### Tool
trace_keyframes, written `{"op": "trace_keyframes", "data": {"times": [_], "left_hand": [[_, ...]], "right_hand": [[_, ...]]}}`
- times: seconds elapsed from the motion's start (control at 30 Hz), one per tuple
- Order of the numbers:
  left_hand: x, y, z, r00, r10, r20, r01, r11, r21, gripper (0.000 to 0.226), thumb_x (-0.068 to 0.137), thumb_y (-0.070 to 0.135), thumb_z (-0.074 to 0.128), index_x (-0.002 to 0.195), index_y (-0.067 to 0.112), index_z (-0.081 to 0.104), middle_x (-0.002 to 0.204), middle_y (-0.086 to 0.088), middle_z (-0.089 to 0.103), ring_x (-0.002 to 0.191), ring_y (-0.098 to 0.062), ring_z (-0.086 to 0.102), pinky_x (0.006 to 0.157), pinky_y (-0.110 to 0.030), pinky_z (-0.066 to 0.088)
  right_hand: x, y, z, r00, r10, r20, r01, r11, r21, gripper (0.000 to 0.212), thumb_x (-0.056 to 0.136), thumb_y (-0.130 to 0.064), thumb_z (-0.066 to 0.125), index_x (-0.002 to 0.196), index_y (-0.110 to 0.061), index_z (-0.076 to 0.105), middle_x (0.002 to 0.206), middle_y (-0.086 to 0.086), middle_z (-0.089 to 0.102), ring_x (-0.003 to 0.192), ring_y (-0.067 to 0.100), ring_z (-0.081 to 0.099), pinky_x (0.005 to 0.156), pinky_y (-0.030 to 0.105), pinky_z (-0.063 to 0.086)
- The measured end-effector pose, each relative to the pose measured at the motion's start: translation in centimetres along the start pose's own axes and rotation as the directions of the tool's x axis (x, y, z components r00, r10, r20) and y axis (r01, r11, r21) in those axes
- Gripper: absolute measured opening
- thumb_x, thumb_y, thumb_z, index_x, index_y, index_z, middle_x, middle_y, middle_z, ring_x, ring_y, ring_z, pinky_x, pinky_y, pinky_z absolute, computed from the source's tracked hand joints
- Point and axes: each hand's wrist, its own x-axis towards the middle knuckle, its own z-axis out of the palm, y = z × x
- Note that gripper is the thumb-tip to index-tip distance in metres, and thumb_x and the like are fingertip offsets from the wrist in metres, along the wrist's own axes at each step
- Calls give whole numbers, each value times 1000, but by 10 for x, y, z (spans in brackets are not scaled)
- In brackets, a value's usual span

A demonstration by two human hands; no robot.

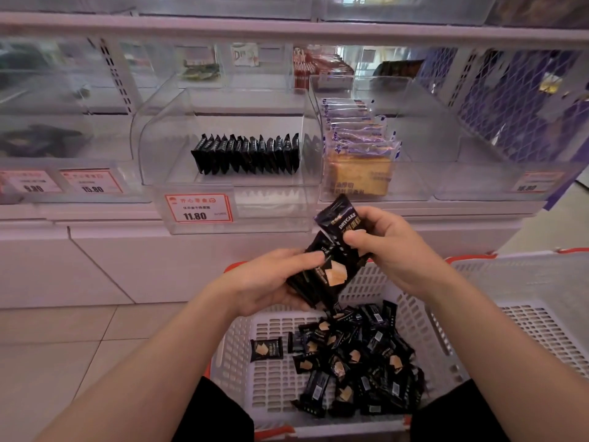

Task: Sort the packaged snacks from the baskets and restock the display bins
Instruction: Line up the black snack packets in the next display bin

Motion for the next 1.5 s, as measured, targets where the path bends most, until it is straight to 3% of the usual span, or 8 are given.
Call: {"op": "trace_keyframes", "data": {"times": [0.23,0.33,0.57,0.77,0.9,1.13,1.3,1.5], "left_hand": [[13,-3,8,933,130,-335,-129,991,26,11,88,13,58,96,19,61,79,2,69,68,-10,68,51,-22,51],[14,-2,7,834,275,-479,-240,961,135,19,86,16,59,101,27,59,85,7,69,72,-6,68,56,-23,53],[5,1,9,753,444,-485,-275,883,381,45,78,31,56,123,30,51,101,12,67,92,0,63,78,-24,50],[-8,20,7,705,567,-426,-428,819,382,49,70,51,48,116,36,51,97,23,65,96,2,60,81,-21,47],[-20,40,-13,717,581,-385,-452,808,378,49,68,58,49,114,40,46,105,20,61,101,4,56,85,-18,43],[-52,78,-67,671,665,-326,-285,638,715,49,74,63,29,115,39,41,127,-1,38,128,-13,31,113,-33,23],[-68,106,-111,600,725,-339,-60,463,884,57,82,52,34,126,22,55,135,1,37,131,-13,23,100,-13,12],[-69,99,-162,412,695,-589,7,644,765,48,91,25,55,135,11,42,138,-5,42,131,-17,33,106,-23,23]], "right_hand": [[-3,9,16,918,162,-362,-67,963,262,12,91,-16,56,98,-17,65,85,-2,73,81,15,68,79,33,50],[-10,15,28,927,258,-272,-152,922,357,18,93,-22,52,105,-18,65,92,1,74,81,12,70,72,29,49],[-7,21,57,959,222,-174,-184,960,211,24,96,-42,43,120,-42,43,114,-4,66,111,12,60,104,42,40],[3,-5,76,982,184,35,-184,908,376,34,100,-36,30,112,-31,61,113,-6,69,109,6,62,94,30,44],[23,-28,94,986,164,-20,-153,955,253,32,99,-27,33,107,-19,62,122,15,62,116,21,57,108,42,36],[73,-66,119,999,50,3,-50,987,152,9,88,-22,56,93,-16,61,77,-5,66,80,11,61,87,35,44],[124,-89,130,999,28,-33,-26,997,77,24,84,-13,62,107,-10,59,92,2,67,84,14,63,81,31,48],[191,-79,135,974,196,-112,-220,935,-279,7,75,-21,68,74,-16,64,64,-4,68,70,15,65,69,28,53]]}}
